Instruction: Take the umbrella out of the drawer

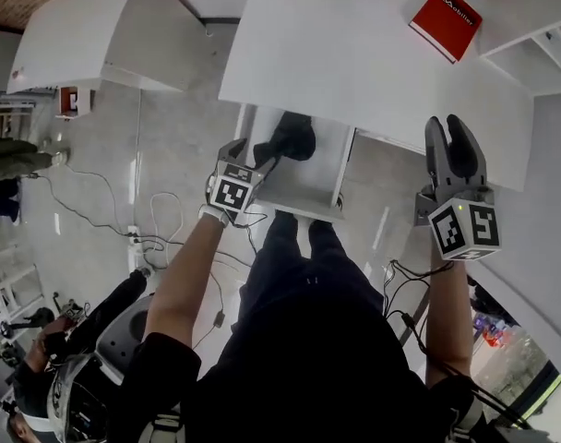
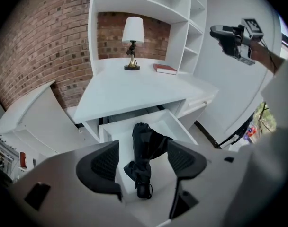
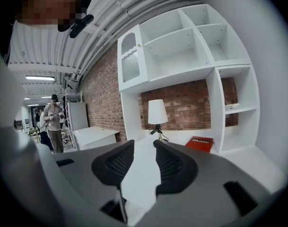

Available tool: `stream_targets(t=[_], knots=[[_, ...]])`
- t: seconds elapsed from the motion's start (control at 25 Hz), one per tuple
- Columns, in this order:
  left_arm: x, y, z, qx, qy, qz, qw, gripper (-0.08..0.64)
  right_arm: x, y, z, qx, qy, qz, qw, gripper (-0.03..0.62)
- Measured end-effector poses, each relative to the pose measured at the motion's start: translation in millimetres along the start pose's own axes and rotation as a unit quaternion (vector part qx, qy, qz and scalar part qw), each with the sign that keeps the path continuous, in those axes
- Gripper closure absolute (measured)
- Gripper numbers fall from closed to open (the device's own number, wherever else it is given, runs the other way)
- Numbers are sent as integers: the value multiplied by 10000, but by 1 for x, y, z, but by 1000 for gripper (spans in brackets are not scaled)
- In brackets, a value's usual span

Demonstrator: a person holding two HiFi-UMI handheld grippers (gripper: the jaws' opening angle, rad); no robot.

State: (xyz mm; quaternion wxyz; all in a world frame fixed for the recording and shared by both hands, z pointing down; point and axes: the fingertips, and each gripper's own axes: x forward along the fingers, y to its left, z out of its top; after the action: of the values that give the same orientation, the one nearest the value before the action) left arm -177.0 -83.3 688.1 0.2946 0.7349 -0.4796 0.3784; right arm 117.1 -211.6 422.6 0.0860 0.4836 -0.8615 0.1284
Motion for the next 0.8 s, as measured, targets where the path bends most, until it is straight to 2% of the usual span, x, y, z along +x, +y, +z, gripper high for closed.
stream_targets(t=[0.32,0.8], knots=[[78,-5,-46,423,936,-533,9933,244,-1,-10,-24,9,221,-538,9983,453],[150,-2,-74,561,1727,-656,9812,244,-6,-27,-67,121,650,-1048,9923,453]])
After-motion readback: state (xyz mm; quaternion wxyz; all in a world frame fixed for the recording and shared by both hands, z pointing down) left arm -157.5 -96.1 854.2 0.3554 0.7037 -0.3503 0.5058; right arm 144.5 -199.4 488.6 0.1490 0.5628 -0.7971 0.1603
